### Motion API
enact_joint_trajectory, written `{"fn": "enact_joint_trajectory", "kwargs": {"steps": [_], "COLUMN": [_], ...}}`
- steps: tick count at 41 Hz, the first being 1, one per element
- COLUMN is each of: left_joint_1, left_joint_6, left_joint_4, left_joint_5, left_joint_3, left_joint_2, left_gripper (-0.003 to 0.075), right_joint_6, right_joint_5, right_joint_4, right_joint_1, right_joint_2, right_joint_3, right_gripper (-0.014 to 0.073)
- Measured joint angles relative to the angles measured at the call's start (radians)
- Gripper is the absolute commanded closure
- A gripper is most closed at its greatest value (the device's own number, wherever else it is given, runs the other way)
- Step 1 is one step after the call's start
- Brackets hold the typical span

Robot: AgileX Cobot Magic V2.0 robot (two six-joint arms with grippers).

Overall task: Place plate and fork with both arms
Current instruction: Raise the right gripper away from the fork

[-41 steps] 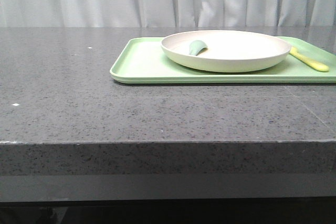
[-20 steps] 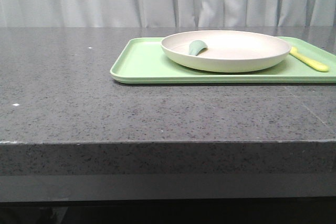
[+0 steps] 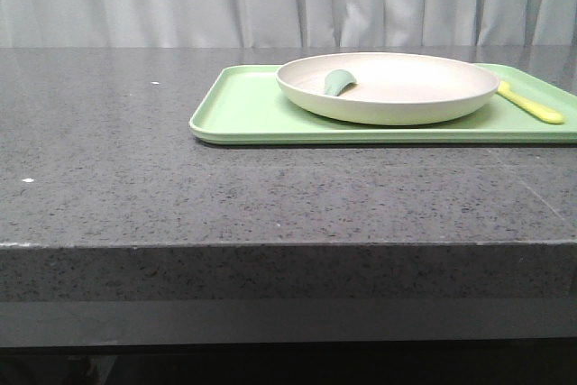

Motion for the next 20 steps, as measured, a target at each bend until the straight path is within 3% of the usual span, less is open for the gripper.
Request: {"fn": "enact_joint_trajectory", "kwargs": {"steps": [20], "left_joint_1": [0.0], "left_joint_6": [0.0], "left_joint_4": [0.0], "left_joint_5": [0.0], "left_joint_3": [0.0], "left_joint_2": [0.0], "left_gripper": [0.0738], "right_joint_6": [-0.002], "right_joint_5": [-0.031], "right_joint_4": [0.0], "right_joint_1": [0.0], "right_joint_2": [-0.096], "right_joint_3": [0.044], "right_gripper": [0.0712]}}
